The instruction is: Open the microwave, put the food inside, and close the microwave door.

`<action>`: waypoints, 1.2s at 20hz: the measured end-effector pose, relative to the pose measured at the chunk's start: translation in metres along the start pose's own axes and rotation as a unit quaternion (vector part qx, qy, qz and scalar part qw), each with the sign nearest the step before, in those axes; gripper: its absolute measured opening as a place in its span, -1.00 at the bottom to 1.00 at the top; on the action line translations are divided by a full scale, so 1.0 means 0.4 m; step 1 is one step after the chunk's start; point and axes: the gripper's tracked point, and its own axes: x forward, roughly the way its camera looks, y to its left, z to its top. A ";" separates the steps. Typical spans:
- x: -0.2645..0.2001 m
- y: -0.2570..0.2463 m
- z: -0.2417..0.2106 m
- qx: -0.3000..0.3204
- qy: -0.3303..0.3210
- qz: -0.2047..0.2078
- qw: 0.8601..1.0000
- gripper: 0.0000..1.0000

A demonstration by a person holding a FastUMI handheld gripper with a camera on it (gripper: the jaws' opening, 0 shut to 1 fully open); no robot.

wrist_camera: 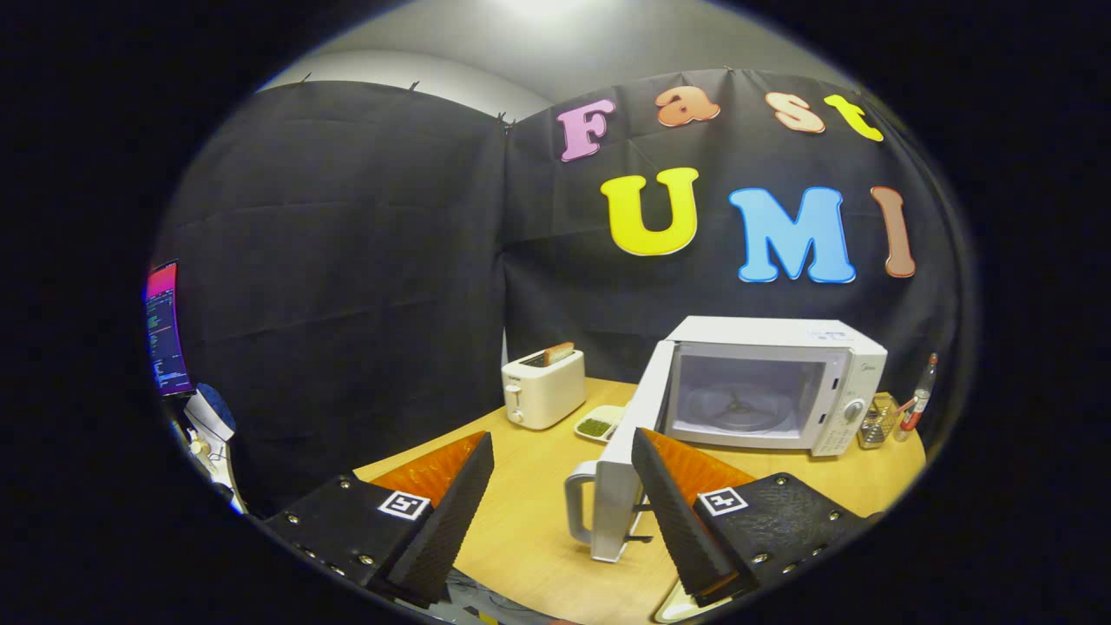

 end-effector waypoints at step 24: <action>-0.120 -0.448 -0.522 0.100 0.280 -0.213 0.931 0.94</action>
